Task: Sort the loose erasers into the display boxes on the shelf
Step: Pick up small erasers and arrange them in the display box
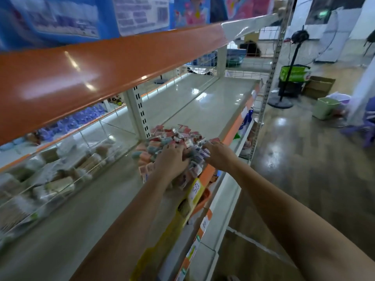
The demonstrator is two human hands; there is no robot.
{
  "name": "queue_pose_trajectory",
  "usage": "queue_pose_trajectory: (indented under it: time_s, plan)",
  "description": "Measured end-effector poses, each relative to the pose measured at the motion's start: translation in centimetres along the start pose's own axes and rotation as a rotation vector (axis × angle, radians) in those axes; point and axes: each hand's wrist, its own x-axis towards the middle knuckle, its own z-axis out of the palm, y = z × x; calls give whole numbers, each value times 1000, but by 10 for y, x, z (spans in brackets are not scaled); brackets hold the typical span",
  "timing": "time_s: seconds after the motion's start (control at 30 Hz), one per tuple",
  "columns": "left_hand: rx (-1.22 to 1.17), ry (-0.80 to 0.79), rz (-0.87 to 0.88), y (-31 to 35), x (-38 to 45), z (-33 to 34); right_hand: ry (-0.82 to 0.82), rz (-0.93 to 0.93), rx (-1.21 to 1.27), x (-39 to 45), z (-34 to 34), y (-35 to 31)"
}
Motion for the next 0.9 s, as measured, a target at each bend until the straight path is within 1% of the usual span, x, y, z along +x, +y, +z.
queue_pose_trajectory:
  time_s: [0.07,0.2,0.47,0.6,0.73,0.83,0.9]
  plan:
    - [10,33,-31,3,19,4,-23,-30,6,23,-1,12]
    - [28,105,-153,9,52,11,-74,-107,14,66,-7,31]
    - [235,33,-322,21,88,28,-137,-218,42,129,2,55]
    - [252,9,-372,28,93,31,-173,-220,117,141,10,60]
    - [159,41,-390,30,93,29,-161,-233,220,149,14,65]
    - [-29,110,-406,33,90,24,-153,-238,325,150,11,71]
    - [-180,132,-457,34,86,18,-146,-243,426,148,5,73]
